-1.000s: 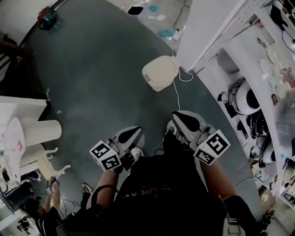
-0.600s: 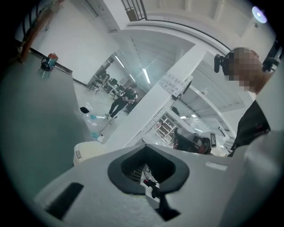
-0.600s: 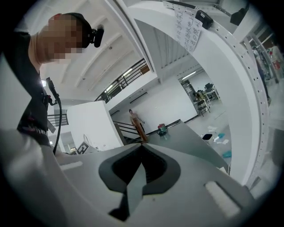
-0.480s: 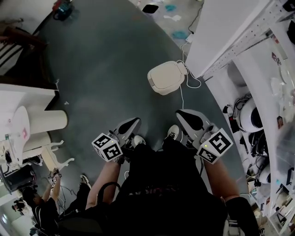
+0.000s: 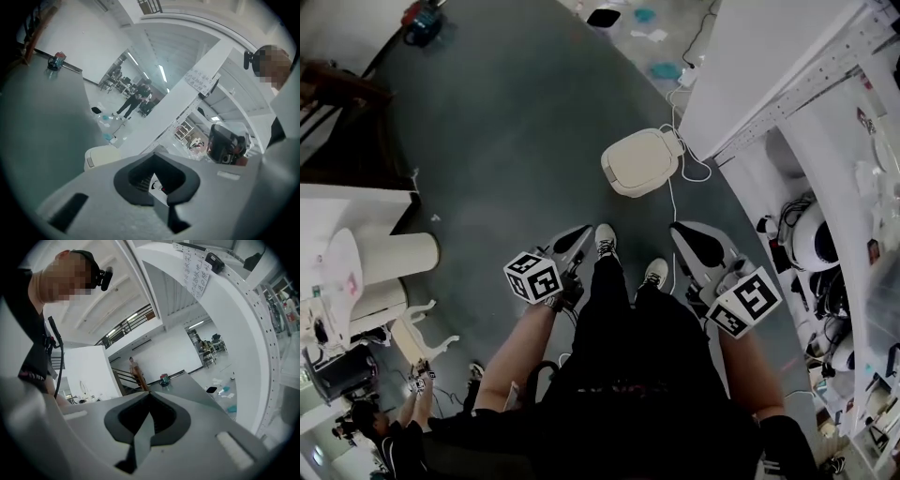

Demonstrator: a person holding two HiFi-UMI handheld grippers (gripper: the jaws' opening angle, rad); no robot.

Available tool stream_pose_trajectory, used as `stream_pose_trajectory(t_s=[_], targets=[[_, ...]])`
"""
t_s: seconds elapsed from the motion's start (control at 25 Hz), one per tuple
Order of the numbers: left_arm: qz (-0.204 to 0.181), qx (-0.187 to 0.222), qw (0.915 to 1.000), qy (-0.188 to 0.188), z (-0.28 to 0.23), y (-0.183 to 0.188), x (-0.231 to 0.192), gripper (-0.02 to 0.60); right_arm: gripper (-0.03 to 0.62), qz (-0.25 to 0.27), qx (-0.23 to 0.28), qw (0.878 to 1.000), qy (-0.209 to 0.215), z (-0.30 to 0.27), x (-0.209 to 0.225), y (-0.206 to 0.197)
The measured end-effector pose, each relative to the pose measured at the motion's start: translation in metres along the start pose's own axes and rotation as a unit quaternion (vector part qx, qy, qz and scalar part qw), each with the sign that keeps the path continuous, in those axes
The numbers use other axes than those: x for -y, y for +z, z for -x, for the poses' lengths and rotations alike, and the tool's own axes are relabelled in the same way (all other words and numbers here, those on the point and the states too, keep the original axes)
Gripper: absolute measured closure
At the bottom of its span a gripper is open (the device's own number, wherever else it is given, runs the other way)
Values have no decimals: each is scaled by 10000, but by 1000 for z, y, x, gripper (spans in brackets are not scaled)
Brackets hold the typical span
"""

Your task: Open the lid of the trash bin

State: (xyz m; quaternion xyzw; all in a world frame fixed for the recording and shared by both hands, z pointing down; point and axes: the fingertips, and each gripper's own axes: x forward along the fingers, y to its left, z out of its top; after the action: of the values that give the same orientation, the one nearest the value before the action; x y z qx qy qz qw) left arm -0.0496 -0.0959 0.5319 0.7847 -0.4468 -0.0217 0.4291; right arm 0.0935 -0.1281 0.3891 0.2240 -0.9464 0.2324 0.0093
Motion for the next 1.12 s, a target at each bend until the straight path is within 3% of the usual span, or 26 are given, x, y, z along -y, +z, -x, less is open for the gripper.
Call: stream_pose_trajectory(t_s=[0.32, 0.68, 1.12], targets=[[-9, -700, 9975, -128, -51, -4, -70, 581, 594, -299, -203, 9973, -638, -28, 33, -20], [368, -1117, 9930, -81, -100, -18, -170, 578, 594, -676, -425, 9903, -1137, -72, 82, -58], [802, -1419, 9856, 456, -171, -72, -302, 474, 594, -1288, -914, 9774, -1408, -101, 135, -143]])
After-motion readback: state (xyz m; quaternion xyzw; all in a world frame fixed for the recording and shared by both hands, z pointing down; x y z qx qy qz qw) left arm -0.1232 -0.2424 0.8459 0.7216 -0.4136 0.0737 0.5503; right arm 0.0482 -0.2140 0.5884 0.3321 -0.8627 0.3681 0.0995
